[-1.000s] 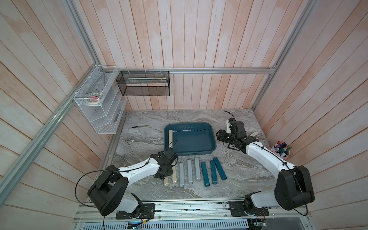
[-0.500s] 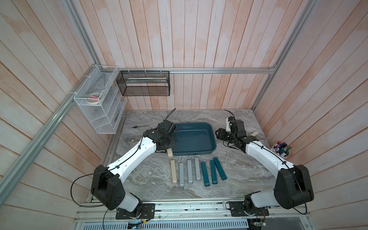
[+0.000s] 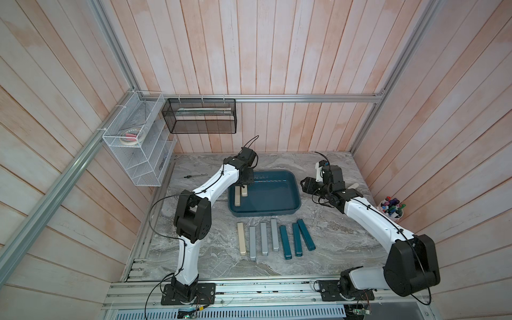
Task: Put the pruning pliers into the storage box
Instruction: Place the pruning pliers in the storage box.
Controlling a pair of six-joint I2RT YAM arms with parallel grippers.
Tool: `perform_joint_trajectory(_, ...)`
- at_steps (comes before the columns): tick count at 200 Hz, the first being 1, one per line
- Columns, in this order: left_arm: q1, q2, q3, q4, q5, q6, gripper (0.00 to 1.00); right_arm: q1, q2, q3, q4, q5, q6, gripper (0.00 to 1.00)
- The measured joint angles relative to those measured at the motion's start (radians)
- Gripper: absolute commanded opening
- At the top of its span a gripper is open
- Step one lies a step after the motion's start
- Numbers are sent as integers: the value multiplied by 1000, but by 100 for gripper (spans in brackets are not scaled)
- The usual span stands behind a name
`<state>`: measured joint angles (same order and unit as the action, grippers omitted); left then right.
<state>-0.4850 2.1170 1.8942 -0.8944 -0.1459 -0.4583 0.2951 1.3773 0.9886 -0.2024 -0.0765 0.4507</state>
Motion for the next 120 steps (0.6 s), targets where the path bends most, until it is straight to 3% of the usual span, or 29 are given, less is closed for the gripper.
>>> perform_joint_trajectory(36, 2, 89, 71, -8, 7, 26, 18, 0, -11, -1, 0, 0, 0, 59)
perform_joint_trajectory(120, 6, 146, 56, -3, 8, 28, 18, 0, -10, -35, 5, -5, 0, 59)
